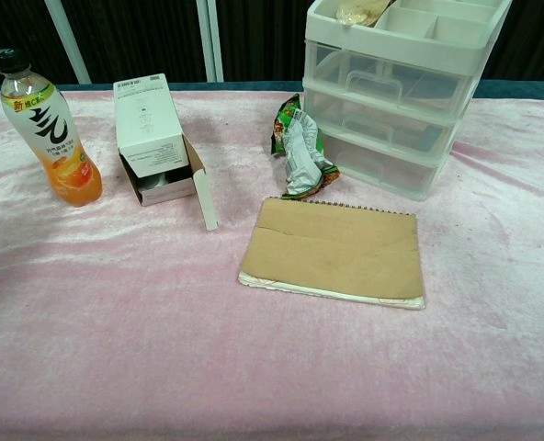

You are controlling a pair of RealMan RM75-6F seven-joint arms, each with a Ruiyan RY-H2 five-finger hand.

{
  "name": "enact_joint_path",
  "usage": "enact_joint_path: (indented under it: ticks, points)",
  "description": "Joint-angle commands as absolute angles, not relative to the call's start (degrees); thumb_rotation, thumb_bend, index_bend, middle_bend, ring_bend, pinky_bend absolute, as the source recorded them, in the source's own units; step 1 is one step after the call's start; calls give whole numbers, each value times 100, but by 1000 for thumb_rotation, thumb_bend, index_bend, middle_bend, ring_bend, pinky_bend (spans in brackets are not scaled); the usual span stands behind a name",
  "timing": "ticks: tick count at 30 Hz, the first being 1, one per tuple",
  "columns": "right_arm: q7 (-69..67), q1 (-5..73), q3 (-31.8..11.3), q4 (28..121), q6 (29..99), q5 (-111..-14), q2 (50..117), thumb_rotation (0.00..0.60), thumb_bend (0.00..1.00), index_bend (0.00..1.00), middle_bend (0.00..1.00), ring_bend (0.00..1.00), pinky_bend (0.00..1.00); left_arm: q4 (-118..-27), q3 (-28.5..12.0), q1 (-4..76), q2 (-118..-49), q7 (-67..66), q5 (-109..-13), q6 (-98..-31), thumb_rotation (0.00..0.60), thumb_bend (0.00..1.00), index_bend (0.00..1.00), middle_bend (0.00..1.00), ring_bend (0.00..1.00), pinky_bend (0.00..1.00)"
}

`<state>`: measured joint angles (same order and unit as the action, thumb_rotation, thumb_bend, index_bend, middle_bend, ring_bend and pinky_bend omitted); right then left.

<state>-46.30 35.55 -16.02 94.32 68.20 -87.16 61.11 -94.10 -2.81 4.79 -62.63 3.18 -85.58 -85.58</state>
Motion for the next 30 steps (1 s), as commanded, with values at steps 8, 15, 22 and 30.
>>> enact_joint_path:
  ticks: [8, 15, 22, 30]
  points:
    - [-4384, 3553, -1568, 9525, 6820, -8616, 6143, 600, 114, 101, 123, 231, 225, -9416, -280, 455, -6252, 395, -8569, -8595, 600, 361, 36, 14, 0, 0]
    - [-4265, 3421, -1441, 9827, 6727, -8430, 6084, 600, 125, 102, 212, 350, 330, -9432, -282, 453, -6261, 363, -8549, -8588, 600, 360, 36, 14, 0, 0]
    - [-4072, 3143, -922, 10243, 6707, -8635, 6337, 600, 261, 142, 444, 570, 640, -9437, -272, 446, -6270, 336, -8563, -8598, 600, 360, 36, 14, 0, 0]
    - [-3928, 3428, -517, 10019, 5874, -8699, 7106, 600, 336, 217, 578, 660, 751, -9445, -281, 449, -6260, 357, -8545, -8585, 600, 360, 36, 14, 0, 0]
